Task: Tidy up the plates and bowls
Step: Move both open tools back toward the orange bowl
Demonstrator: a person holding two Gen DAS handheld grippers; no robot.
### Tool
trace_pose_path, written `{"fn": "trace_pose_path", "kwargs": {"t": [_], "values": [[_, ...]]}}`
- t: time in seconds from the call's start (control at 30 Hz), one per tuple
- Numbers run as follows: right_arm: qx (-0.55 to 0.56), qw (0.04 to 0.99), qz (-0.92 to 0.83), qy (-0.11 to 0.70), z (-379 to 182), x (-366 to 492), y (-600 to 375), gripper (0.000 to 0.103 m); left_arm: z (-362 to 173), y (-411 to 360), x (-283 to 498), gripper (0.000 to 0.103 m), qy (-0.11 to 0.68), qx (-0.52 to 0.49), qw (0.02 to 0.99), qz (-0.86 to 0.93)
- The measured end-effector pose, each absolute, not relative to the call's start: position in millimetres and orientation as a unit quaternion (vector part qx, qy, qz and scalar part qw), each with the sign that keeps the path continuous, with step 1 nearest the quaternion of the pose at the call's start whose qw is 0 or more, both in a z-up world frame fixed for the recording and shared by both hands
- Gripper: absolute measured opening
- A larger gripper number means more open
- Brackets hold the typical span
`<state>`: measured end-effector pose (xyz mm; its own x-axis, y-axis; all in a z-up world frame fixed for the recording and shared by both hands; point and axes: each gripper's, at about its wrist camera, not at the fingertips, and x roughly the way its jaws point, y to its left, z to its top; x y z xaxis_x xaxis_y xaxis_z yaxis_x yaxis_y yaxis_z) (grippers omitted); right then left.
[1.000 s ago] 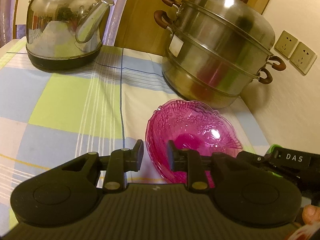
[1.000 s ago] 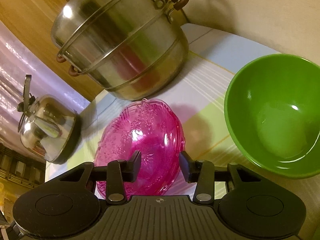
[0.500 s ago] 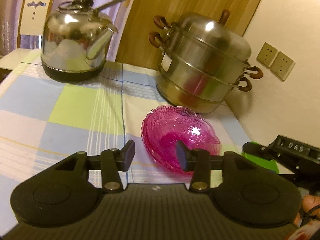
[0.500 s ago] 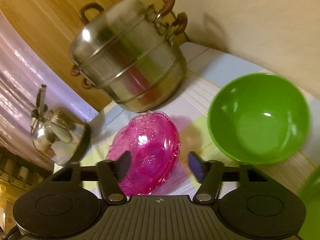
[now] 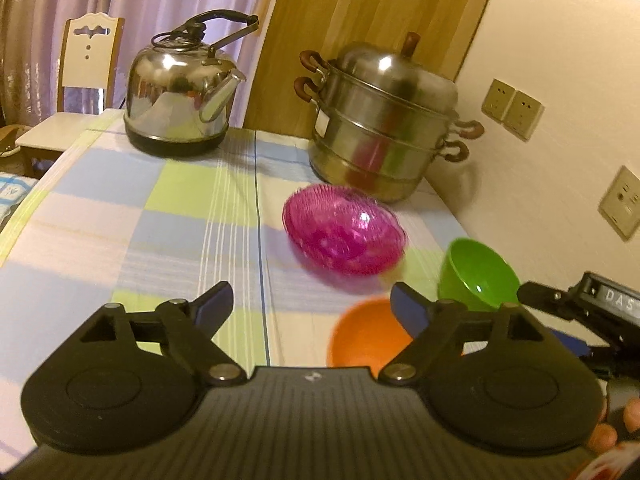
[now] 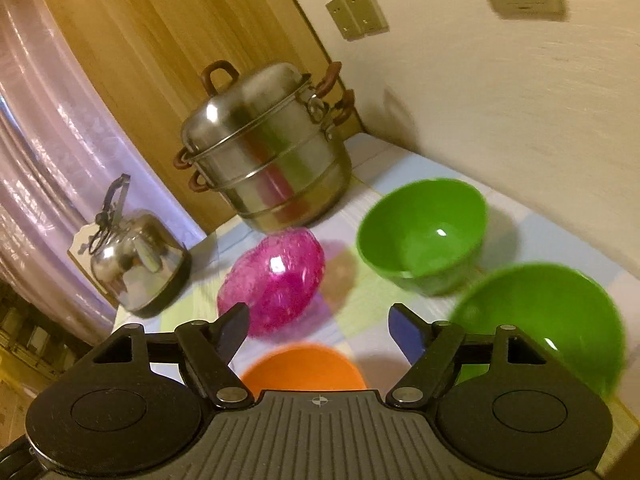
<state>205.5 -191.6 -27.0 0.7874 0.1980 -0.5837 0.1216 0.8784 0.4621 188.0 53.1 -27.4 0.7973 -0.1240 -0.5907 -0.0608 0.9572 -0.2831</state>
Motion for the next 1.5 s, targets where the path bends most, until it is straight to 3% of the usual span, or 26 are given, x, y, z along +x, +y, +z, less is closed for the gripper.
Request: {"fn": "trace_pose_path", "kwargs": {"t": [0.13, 0.73, 1.5], "values": [[0.256, 0.903, 0.014, 0.344, -27.1, 170.1, -201.6, 0.077, -22.4, 38.5, 156.0, 0.091, 0.317, -0.136, 0.938, -0.016], [0.226, 0.890, 0.024, 0.396, -18.8, 68.5, -222.2, 0.078, -9.6, -2.5, 65.4, 0.091, 0.320, -0.125, 0.939, -0.013], [0.125, 0.908, -0.010, 0.399, -13.0, 46.4, -231.5, 0.078, -9.5, -39.6, 66.0, 0.091, 0.335, -0.085, 0.937, -0.046]]}}
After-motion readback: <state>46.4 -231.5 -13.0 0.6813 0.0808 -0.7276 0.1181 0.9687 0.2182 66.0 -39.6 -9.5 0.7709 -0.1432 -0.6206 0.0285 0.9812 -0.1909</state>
